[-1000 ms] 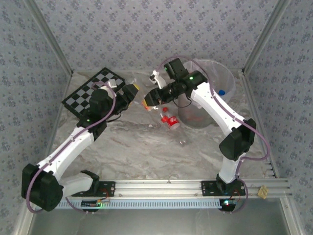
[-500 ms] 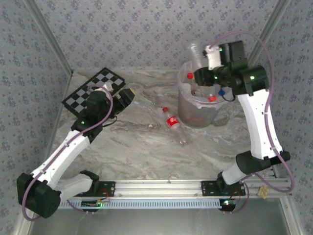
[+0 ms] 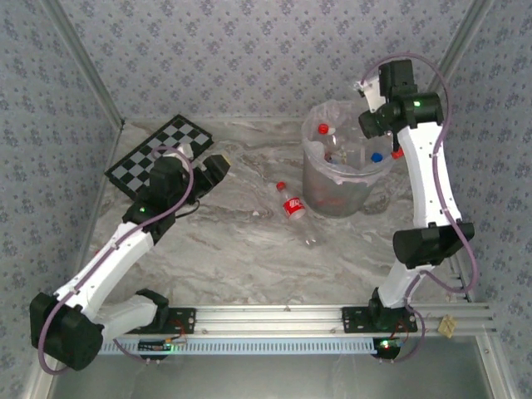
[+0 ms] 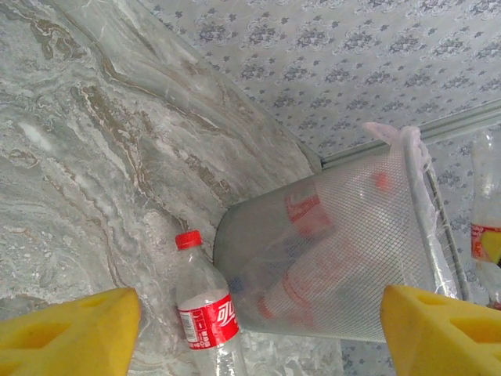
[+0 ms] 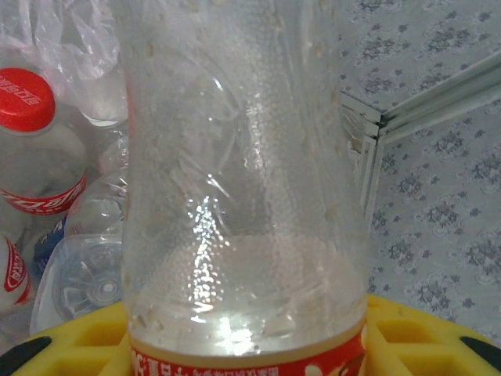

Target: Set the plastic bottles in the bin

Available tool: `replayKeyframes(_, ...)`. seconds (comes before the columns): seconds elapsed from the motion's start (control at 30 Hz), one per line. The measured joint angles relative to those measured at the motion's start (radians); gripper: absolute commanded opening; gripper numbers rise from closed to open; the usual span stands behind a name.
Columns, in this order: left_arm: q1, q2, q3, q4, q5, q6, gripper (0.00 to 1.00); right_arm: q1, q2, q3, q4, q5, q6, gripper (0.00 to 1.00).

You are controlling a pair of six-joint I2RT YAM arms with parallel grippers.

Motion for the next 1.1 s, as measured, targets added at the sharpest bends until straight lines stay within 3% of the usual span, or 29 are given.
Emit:
replayKeyframes(0.13,0.000,-0.013,-0.002,-0.006,0.000,0.001,0.80,0.001,0.034,0.002,-0.001,-0.003,-0.029,0.50)
replayKeyframes(0.4,-0.001,-0.046,-0.002,-0.014,0.000,0.002,0.80,-0.002,0.050,0.110,-0.066,-0.022,-0.048,0.88)
replayKeyframes(0.73,-0.005,-0.047,-0.017,-0.021,-0.001,0.005,0.80,-0.005,0.081,0.251,-0.070,-0.084,-0.012,0.82)
replayKeyframes(1.1,-0.005,-0.079,-0.027,-0.037,-0.023,0.005,0.80,-0.098,0.193,0.256,-0.066,-0.272,0.099,0.62)
